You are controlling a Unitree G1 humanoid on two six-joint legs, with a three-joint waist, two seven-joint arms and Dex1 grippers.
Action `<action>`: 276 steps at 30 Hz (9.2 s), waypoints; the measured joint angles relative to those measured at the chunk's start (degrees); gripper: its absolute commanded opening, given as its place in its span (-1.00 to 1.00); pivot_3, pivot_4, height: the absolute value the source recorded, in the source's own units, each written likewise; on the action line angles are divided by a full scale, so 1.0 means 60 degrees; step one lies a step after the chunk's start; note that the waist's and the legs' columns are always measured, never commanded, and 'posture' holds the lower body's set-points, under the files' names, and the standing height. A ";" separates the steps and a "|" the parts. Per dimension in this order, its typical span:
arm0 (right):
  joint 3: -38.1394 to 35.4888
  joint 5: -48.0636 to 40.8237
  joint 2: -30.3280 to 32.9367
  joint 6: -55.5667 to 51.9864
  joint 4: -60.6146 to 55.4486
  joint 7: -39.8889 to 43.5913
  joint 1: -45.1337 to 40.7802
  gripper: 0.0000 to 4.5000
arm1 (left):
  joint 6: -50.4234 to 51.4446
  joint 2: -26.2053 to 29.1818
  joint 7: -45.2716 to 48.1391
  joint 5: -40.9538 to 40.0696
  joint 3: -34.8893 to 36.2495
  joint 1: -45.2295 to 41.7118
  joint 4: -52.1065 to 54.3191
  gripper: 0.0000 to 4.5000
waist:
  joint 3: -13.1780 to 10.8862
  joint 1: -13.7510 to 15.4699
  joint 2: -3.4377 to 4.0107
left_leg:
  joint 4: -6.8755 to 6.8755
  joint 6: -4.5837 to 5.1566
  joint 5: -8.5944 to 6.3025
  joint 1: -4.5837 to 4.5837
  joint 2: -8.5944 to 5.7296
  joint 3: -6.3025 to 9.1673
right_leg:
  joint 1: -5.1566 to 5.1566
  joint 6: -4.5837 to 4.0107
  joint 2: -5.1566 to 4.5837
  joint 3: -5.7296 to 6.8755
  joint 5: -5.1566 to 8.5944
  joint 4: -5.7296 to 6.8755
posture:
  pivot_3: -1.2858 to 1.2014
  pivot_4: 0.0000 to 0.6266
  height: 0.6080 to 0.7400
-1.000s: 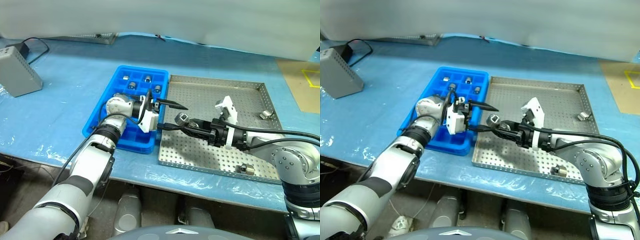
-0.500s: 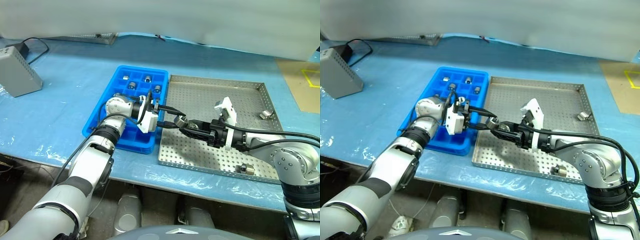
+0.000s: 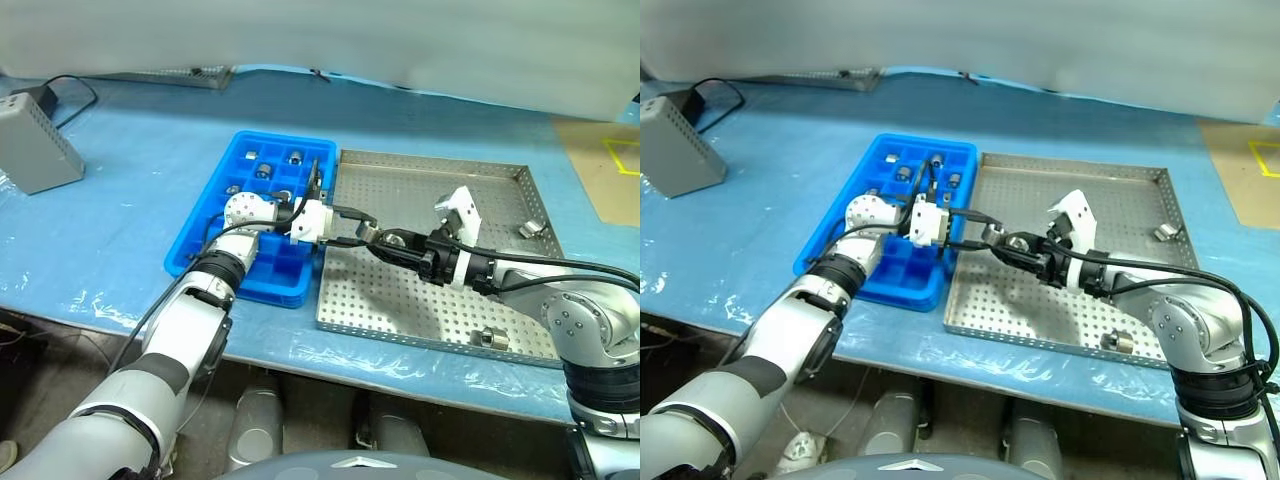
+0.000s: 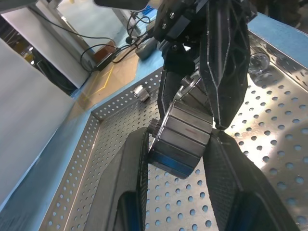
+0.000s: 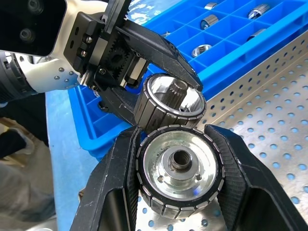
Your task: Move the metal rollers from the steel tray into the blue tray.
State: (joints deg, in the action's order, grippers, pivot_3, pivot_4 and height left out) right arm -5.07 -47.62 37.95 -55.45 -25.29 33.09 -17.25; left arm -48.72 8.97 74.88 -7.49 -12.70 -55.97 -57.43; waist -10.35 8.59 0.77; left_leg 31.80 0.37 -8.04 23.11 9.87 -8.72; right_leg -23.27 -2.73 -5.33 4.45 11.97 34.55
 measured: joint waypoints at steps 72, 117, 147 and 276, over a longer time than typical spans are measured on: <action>0.1834 0.4492 -0.1895 0.2998 0.2011 0.0318 -0.0650 -0.23 | 1.3899 0.4034 -0.5174 -0.3655 0.4407 0.5251 0.7235 -0.42 | -0.0022 0.0039 -0.0033 | -0.0075 -0.0031 0.0016 0.0005 0.0001 0.0018 | -0.0045 0.0012 0.0007 -0.0007 0.0037 0.0003 | 0.21 -0.52 1.00; 0.0825 0.4647 -0.1895 0.2667 0.1007 -0.0405 0.0139 -0.23 | 1.2410 0.2197 -0.2494 -0.3097 0.2250 0.1476 0.5900 0.65 | -0.0029 -0.0319 -0.0048 | -0.0096 -0.0054 0.0036 -0.0016 0.0004 0.0002 | -0.0059 -0.0030 0.0029 -0.0024 0.0023 0.0015 | 0.08 -0.52 1.00; 0.3534 0.5704 -0.3779 0.4597 0.5475 0.2021 -0.3088 -0.23 | 1.3395 0.3454 -0.4625 -0.3963 0.3966 0.5025 0.9650 0.65 | -0.0029 0.0477 -0.0048 | -0.0091 -0.0060 0.0037 0.0007 0.0015 0.0024 | -0.0068 -0.0052 0.0025 -0.0003 0.0031 0.0040 | 0.32 -0.52 1.00; -0.3573 0.5733 -0.2678 0.3960 0.8312 -0.6802 -0.2819 0.64 | 1.1523 0.0653 -0.3777 -0.2930 0.1795 0.4028 0.6883 0.66 | -0.0025 -0.0478 -0.0028 | -0.0021 -0.0022 0.0015 -0.0005 0.0004 -0.0003 | -0.0030 -0.0040 0.0030 -0.0018 0.0008 0.0026 | 0.11 -0.52 1.00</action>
State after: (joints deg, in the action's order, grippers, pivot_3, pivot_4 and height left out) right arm -26.51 -13.22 21.88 -31.68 24.58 -7.72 -34.17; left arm 20.42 12.89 52.22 -25.07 -1.93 -31.80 -16.13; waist -10.50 5.73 0.60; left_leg 31.67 0.24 -7.95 23.09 9.90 -8.73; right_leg -23.45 -2.97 -5.15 4.35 12.02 34.71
